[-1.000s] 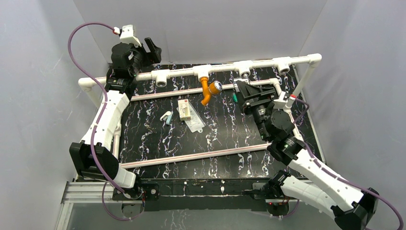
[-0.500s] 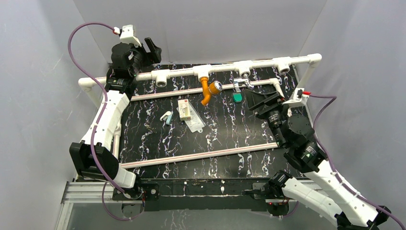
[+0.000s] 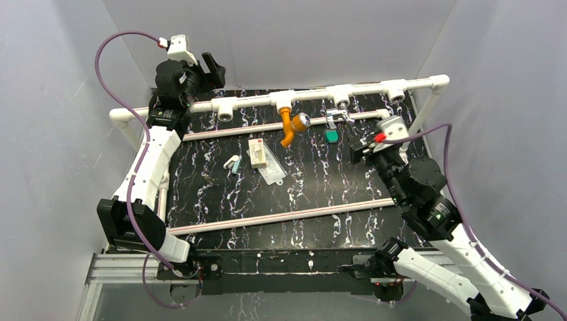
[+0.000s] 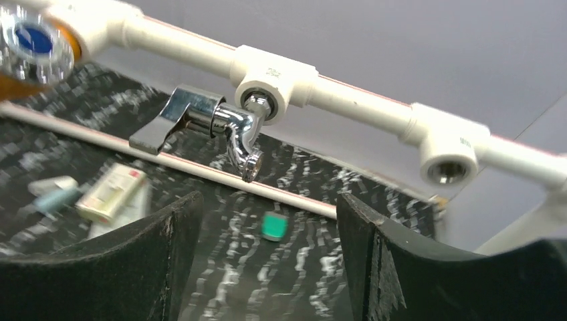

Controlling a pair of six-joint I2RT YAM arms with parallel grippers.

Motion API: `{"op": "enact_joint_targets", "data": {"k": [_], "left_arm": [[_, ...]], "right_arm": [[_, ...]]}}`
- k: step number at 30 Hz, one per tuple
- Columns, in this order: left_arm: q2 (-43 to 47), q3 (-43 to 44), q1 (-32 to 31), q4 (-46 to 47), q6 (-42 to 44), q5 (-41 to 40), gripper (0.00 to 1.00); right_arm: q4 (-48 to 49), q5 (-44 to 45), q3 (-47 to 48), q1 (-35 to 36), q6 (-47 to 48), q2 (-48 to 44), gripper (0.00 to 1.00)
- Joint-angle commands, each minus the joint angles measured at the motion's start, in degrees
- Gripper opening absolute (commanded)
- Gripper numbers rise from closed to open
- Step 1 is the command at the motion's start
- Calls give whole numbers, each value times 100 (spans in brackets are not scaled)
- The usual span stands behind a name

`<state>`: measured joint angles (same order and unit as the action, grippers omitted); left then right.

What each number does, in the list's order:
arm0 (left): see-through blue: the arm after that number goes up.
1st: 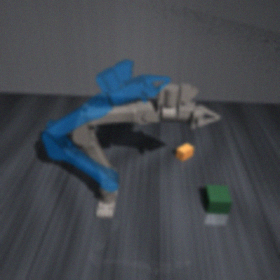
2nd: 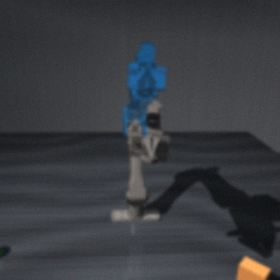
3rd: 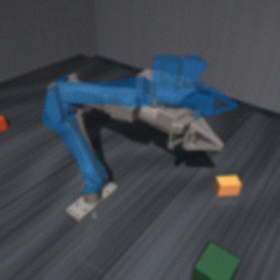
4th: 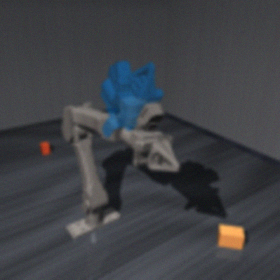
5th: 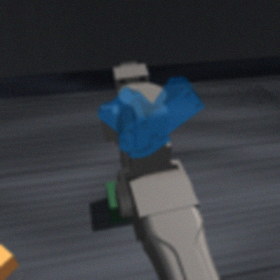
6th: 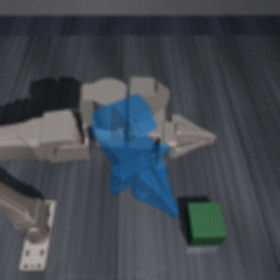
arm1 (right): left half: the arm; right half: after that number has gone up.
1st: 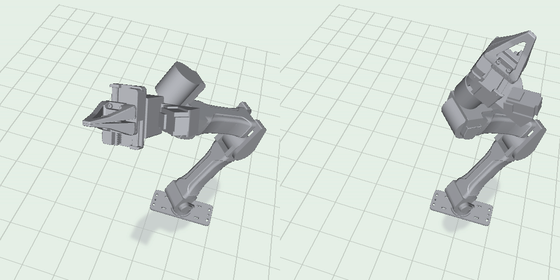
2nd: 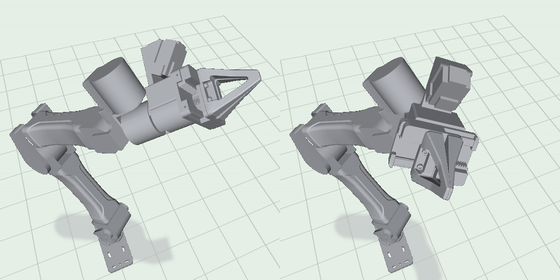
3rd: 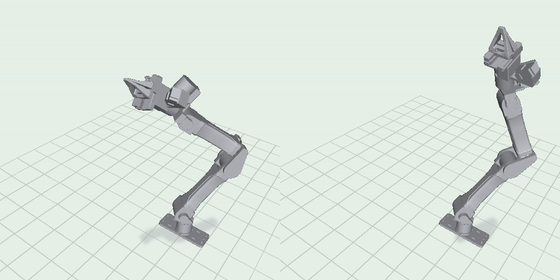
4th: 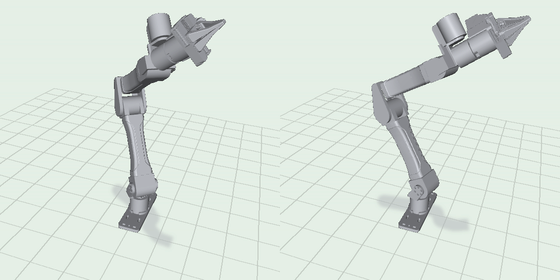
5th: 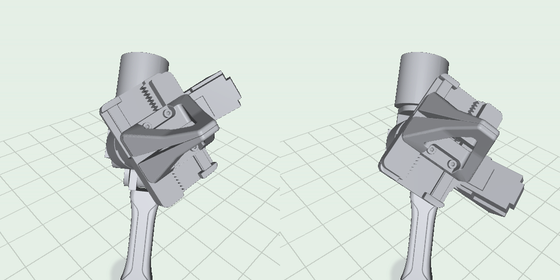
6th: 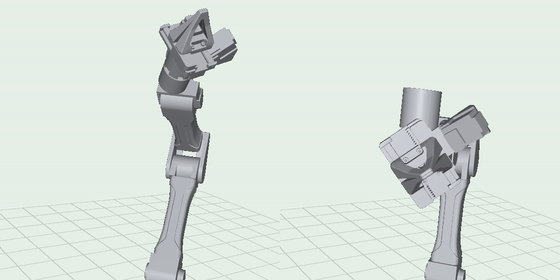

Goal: Install the water faucets

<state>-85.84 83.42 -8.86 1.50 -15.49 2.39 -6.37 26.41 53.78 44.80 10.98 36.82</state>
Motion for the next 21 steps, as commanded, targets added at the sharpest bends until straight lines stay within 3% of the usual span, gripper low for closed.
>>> {"op": "enact_joint_targets", "data": {"k": [1,7,13,17,21], "left_arm": [[-732,-686,43,-1536,-20,17,78],[-731,-680,43,-1532,-16,24,78],[-741,-684,43,-1530,-8,42,78],[-741,-684,43,-1532,-8,41,78],[-750,-673,45,-1543,-7,36,78]], "right_arm": [[99,-677,110,20,2658,204,80],[386,-802,-89,25,4805,458,80],[1510,-586,-505,26,6973,736,82],[2272,-552,-732,29,7927,896,82],[2427,-576,-729,41,8309,1068,80]]}}
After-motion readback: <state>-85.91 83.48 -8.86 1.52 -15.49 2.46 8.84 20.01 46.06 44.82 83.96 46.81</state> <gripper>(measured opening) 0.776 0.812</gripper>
